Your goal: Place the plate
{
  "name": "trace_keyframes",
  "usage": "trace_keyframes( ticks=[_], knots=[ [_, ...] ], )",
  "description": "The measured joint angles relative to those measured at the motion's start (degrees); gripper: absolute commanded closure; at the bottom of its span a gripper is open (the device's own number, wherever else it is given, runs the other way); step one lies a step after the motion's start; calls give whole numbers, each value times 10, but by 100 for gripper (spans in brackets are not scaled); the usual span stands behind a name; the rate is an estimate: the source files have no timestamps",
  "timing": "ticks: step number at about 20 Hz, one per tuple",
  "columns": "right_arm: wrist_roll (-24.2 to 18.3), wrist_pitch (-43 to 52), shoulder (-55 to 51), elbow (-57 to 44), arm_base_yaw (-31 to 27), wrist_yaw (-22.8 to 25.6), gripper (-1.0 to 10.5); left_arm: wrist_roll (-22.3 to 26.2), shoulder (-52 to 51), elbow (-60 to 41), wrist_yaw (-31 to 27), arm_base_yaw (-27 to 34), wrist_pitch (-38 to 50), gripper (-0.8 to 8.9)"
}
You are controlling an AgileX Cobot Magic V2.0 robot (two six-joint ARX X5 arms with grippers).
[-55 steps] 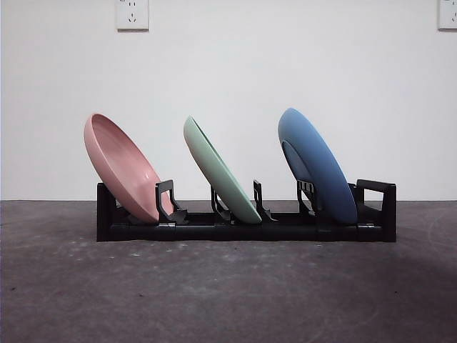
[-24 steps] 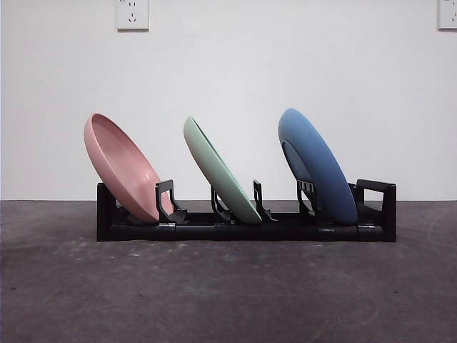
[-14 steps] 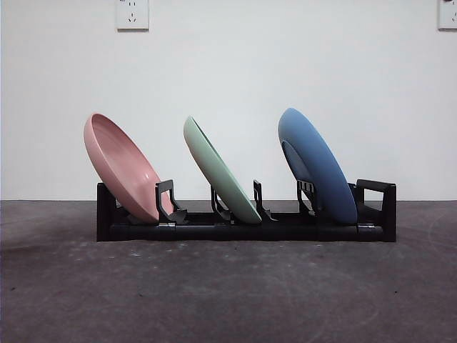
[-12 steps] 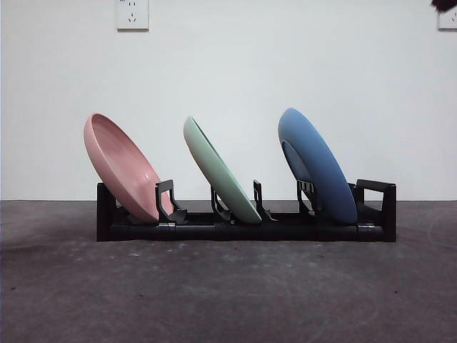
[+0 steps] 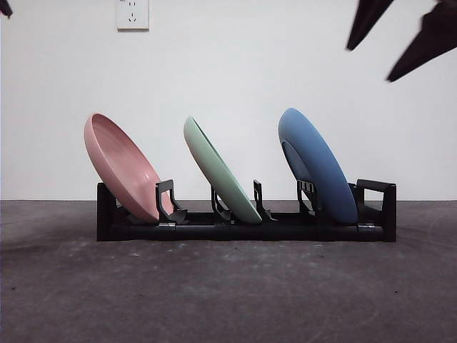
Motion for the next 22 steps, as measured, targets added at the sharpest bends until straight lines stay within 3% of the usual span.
trace_keyframes(
  ticks=[10,22],
  knots=[
    [1,4,235,257,17,11,630,0,0,0,0,0,35,461],
    [5,54,312,277,39,43,702,10,0,0,0,0,36,462]
  ],
)
